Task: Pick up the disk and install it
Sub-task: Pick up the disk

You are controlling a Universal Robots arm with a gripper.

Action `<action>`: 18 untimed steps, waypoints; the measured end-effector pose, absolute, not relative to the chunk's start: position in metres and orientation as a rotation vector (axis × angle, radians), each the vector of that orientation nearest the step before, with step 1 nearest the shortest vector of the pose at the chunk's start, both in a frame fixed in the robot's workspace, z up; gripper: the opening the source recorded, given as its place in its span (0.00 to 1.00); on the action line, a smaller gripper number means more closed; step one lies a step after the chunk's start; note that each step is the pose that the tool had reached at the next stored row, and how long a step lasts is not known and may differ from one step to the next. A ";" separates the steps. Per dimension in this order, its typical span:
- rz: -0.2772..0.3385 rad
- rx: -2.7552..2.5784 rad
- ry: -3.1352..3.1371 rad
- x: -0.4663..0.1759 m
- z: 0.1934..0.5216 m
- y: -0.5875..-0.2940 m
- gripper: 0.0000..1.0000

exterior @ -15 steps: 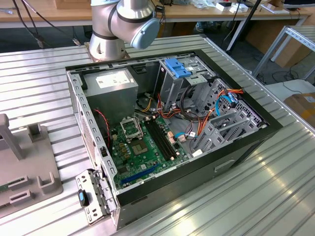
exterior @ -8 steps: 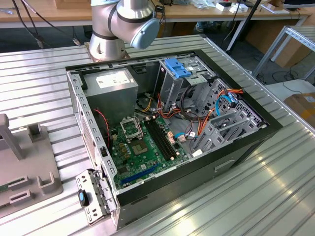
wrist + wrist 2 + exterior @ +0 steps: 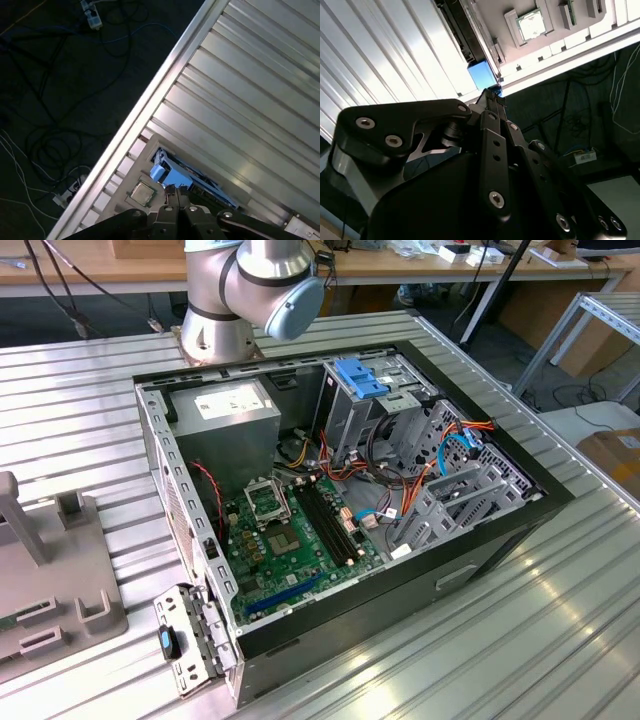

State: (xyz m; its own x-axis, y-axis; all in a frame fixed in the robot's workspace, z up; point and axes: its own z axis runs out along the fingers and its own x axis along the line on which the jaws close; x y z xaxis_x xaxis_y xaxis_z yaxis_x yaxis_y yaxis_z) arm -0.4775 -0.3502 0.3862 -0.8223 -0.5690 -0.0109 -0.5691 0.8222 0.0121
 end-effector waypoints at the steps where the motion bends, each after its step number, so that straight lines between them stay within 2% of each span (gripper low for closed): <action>1: 0.021 -0.950 2.988 -0.478 0.386 -0.350 0.11; 18: 0.007 -1.553 2.729 -0.478 0.385 -0.350 0.11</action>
State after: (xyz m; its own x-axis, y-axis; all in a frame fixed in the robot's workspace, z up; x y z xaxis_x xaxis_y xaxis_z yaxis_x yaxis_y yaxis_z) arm -0.4775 -0.3502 0.3850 -0.5106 -0.8598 -0.0034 -0.8598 0.5106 0.0028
